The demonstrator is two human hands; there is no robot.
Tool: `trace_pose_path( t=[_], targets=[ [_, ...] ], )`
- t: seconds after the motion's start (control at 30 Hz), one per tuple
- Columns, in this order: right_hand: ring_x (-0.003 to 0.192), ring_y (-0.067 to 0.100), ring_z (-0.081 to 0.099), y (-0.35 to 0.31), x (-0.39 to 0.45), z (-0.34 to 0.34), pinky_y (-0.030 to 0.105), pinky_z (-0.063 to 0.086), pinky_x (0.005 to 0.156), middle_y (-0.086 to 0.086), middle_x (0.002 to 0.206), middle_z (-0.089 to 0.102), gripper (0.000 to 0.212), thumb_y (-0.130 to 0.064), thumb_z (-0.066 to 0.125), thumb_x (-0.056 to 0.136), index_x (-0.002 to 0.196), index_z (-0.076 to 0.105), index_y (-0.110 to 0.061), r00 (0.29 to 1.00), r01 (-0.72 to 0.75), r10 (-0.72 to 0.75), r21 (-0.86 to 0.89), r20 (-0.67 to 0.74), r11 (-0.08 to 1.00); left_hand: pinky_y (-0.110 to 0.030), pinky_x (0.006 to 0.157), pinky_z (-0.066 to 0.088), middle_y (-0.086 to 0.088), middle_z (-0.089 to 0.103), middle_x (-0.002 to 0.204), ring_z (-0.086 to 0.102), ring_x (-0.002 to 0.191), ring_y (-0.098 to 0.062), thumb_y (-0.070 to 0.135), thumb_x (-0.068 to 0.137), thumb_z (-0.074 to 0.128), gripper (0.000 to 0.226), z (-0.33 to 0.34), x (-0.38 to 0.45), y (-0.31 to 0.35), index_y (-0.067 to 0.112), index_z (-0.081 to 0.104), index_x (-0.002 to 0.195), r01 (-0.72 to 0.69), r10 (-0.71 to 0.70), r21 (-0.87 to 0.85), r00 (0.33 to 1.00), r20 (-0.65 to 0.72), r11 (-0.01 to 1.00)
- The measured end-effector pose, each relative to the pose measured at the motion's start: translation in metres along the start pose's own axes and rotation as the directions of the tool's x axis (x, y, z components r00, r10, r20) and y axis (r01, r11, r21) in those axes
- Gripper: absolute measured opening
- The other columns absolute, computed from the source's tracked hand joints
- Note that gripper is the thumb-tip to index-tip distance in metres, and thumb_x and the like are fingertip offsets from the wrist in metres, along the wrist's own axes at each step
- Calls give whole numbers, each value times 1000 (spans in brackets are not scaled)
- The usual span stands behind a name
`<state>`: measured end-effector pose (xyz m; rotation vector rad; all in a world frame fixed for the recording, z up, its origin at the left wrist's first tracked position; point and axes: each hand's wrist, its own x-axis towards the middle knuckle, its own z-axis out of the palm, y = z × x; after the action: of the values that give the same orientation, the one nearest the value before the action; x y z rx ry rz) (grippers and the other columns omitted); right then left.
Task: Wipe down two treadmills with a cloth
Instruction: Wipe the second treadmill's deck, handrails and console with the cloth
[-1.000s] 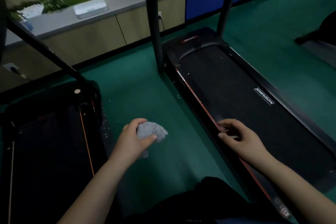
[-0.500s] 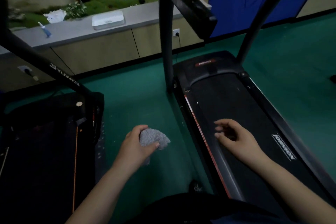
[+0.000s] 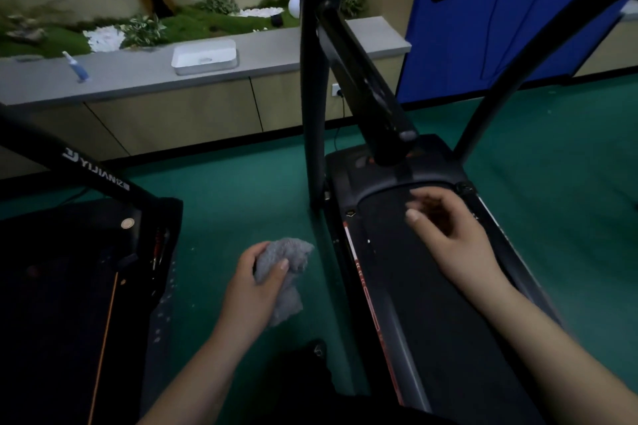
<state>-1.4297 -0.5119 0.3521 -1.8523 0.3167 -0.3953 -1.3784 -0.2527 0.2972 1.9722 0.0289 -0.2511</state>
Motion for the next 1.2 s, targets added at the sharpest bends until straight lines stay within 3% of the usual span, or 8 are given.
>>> trace_pose_path(
  t=[0.13, 0.3, 0.4, 0.53, 0.73, 0.93, 1.03, 1.2],
  targets=[
    [99, 17, 65, -23, 44, 1, 42, 52, 89, -8, 103, 66, 35, -61, 59, 75, 105, 57, -44, 994, 32, -29, 20, -101, 999, -17, 77, 47, 5, 59, 123, 60, 108, -10, 32, 96, 51, 35, 11, 51, 39, 25, 47, 129, -58, 55, -154, 998, -22, 986],
    [90, -1, 61, -40, 79, 6, 25, 50, 83, -20, 94, 66, 27, -50, 51, 84, 102, 60, -32, 992, 60, -64, -39, -106, 997, -40, 102, 47, 7, 46, 142, 50, 126, -12, 47, 94, 43, 40, 46, 96, 99, 46, 37, 133, -227, 225, -352, 973, -48, 908],
    [82, 1, 60, -40, 84, 8, 25, 48, 79, -13, 88, 66, 32, -54, 50, 80, 95, 62, -29, 988, 44, -54, -71, -148, 996, -26, 117, 24, 7, 22, 157, 22, 143, -3, 48, 94, 37, 52, 92, 87, 126, 45, 19, 142, -387, 424, -342, 905, 38, 856],
    [80, 3, 60, -40, 85, 7, 22, 48, 77, -8, 87, 65, 35, -53, 51, 77, 93, 64, -25, 989, 32, -39, -51, -146, 998, 2, 104, 9, -1, 1, 160, 2, 139, 12, 39, 96, 38, 61, 122, 89, 166, 23, 16, 150, -406, 417, -345, 908, -46, 847],
    [76, -4, 59, -42, 92, 4, 7, 43, 72, -15, 84, 65, 33, -51, 52, 74, 88, 60, -22, 996, 33, -37, -51, -84, 998, -30, 112, 29, -1, 2, 159, 20, 144, -20, 37, 101, 38, 50, 111, 202, 231, 33, 26, 149, -259, 268, -323, 963, -16, 910],
    [75, -2, 59, -44, 95, 1, 8, 43, 68, -18, 82, 65, 36, -58, 51, 69, 86, 58, -26, 999, -5, 2, -62, -35, 998, -39, 109, 38, 2, 28, 154, 40, 134, -16, 49, 96, 36, 46, 120, 174, 198, 50, 29, 142, -247, 235, -383, 969, -78, 890],
    [74, -2, 60, -46, 97, -2, 7, 43, 65, -19, 82, 64, 39, -61, 53, 65, 84, 57, -27, 1000, -2, 0, -96, -16, 995, -32, 115, 27, 11, 23, 156, 26, 141, -2, 51, 92, 34, 49, 125, 112, 173, 54, 27, 141, -281, 281, -468, 957, -72, 838],
    [69, -2, 59, -49, 101, -6, 6, 42, 62, -11, 79, 65, 30, -52, 64, 72, 82, 56, -25, 1000, -24, 26, -149, 12, 989, -21, 103, 28, 1, 14, 157, 29, 139, -14, 32, 102, 36, 42, 112, 196, 220, 36, 38, 144, -282, 293, -369, 956, -28, 886]
  ],
)
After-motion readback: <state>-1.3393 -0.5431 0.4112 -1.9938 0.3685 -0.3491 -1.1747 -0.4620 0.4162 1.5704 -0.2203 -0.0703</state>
